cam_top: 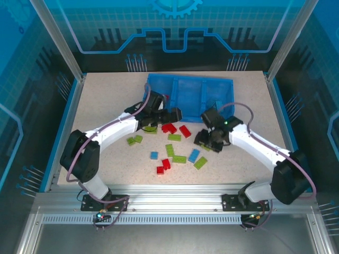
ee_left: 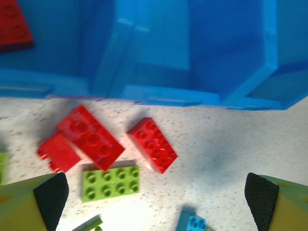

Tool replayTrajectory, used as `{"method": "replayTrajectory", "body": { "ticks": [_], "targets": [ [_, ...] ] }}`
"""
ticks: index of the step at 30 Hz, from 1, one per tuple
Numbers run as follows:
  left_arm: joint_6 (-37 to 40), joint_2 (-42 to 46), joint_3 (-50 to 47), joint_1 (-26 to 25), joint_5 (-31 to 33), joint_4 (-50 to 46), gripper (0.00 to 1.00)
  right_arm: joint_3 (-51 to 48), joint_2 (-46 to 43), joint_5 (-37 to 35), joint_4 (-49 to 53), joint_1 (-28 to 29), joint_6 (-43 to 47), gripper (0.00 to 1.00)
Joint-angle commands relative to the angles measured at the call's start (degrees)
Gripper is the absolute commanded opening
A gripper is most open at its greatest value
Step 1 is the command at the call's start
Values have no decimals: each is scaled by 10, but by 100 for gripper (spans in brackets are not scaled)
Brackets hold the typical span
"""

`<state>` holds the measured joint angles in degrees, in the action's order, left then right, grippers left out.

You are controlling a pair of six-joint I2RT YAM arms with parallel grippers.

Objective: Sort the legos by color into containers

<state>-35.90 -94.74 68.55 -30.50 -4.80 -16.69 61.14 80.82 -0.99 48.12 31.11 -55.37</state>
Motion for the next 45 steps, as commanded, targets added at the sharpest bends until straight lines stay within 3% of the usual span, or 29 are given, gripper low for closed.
{"method": "replayTrajectory", "body": {
  "ticks": [1, 8, 16, 20, 23, 30, 39, 45],
  "targets": [
    [7, 42, -32, 6, 51, -48, 99, 97, 69, 4, -4, -30, 93, 59],
    [1, 91, -94, 8, 104, -87, 99, 323, 251, 14, 18, -59, 155, 58],
    [-17, 110, -130, 7, 119, -120, 99, 508, 388, -8, 73, -71, 174, 59],
    [-28, 117, -144, 7, 120, -117, 99, 581, 445, -9, 108, -76, 185, 66],
    [-31, 124, -148, 7, 125, -118, 99, 596, 457, 4, 109, -76, 186, 78],
    [-37, 130, -154, 7, 131, -121, 99, 509, 368, -2, 78, -52, 187, 93],
    [-33, 158, -174, 14, 158, -128, 99, 215, 173, -73, 75, 6, 157, 90],
    [-27, 162, -180, 26, 157, -130, 99, 64, 127, -45, 35, 44, 67, 86]
  ]
}}
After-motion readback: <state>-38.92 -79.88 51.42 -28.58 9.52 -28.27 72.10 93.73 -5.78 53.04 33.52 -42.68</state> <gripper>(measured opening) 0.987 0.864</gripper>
